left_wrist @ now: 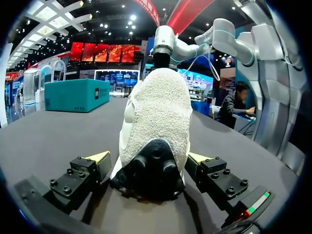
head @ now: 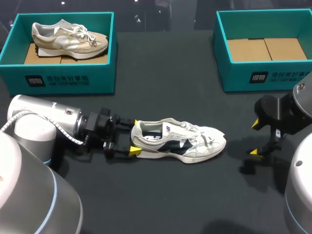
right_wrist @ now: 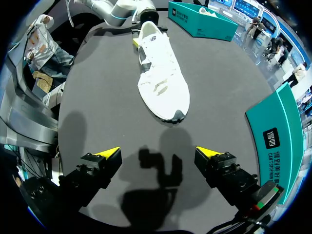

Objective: Take the shoe out of the shoebox, open the shoe tongue, remove and reinsert the insole, then place the shoe into the shoebox

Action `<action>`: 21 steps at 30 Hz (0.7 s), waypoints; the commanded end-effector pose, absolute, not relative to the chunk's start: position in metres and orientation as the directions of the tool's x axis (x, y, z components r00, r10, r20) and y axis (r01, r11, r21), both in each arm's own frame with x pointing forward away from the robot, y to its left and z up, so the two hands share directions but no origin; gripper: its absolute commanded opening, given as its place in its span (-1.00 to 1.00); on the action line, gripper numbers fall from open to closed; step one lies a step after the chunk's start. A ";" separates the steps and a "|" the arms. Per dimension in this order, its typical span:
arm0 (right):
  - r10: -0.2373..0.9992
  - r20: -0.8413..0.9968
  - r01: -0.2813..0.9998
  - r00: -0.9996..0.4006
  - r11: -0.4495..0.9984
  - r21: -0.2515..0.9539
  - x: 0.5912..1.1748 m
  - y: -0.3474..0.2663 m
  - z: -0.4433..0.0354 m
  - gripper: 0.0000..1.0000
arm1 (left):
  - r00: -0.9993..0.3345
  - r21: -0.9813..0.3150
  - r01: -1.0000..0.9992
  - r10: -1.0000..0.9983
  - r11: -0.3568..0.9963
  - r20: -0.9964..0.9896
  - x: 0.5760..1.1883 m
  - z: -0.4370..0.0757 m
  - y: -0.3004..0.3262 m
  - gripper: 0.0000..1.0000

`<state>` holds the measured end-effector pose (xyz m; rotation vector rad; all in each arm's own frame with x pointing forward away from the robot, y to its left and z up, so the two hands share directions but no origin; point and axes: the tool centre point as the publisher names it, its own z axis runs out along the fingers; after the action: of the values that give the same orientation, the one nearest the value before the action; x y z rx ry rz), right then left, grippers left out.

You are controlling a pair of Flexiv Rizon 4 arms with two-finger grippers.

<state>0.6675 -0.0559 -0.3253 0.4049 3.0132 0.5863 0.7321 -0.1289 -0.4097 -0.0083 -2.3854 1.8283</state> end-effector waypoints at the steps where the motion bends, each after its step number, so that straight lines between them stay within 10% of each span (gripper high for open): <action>1: 0.264 0.003 0.246 -0.964 0.894 0.374 0.665 -0.056 -0.325 1.00 | -0.992 -0.963 -0.081 0.071 0.256 0.102 0.730 -0.412 -0.134 1.00; 21: 0.264 0.003 0.246 -0.964 0.894 0.374 0.665 -0.056 -0.325 1.00 | -0.989 -0.967 -0.047 0.127 0.250 0.081 0.730 -0.412 -0.149 1.00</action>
<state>0.6674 -0.0559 -0.3253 0.4049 3.0132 0.5864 0.7291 -0.1460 -0.4106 -0.0735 -2.3704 1.8390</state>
